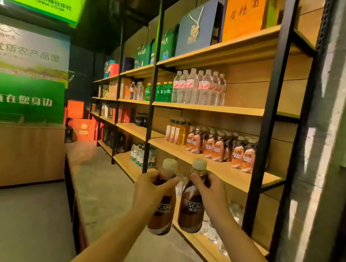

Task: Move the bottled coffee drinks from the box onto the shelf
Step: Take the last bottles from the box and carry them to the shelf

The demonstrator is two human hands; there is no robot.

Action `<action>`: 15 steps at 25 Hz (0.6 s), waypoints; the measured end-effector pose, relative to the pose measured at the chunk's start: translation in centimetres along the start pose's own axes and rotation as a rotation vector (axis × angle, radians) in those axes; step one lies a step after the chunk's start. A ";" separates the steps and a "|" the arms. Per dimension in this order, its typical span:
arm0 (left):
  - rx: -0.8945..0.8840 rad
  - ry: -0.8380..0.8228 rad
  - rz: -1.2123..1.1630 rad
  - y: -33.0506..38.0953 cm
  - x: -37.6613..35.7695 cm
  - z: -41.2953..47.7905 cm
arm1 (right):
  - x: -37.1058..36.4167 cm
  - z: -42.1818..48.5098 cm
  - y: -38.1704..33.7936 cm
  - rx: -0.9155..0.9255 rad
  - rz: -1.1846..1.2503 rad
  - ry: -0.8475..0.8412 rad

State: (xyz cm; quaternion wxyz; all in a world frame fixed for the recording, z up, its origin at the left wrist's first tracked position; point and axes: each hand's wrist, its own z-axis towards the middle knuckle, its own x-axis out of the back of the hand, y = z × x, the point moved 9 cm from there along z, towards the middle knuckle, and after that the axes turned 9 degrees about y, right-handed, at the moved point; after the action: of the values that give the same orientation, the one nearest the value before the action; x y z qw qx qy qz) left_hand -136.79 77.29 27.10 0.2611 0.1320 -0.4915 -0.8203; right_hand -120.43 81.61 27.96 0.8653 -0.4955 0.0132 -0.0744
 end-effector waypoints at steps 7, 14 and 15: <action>-0.032 -0.181 -0.077 -5.3 -12.0 14.5 | -1.4 15.7 7.4 0.007 -0.070 0.164; -0.052 -0.344 -0.218 -7.2 -24.9 23.8 | 3.1 25.8 12.7 -0.053 -0.200 0.345; -0.051 -0.365 -0.230 -7.4 -26.7 24.9 | 4.1 26.8 13.3 -0.068 -0.233 0.391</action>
State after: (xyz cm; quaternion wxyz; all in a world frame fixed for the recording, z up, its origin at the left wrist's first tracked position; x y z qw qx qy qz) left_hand -128.65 113.39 31.56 0.0756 0.0301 -0.4912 -0.8672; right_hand -112.23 110.61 30.39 0.8146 -0.4989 0.1261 -0.2679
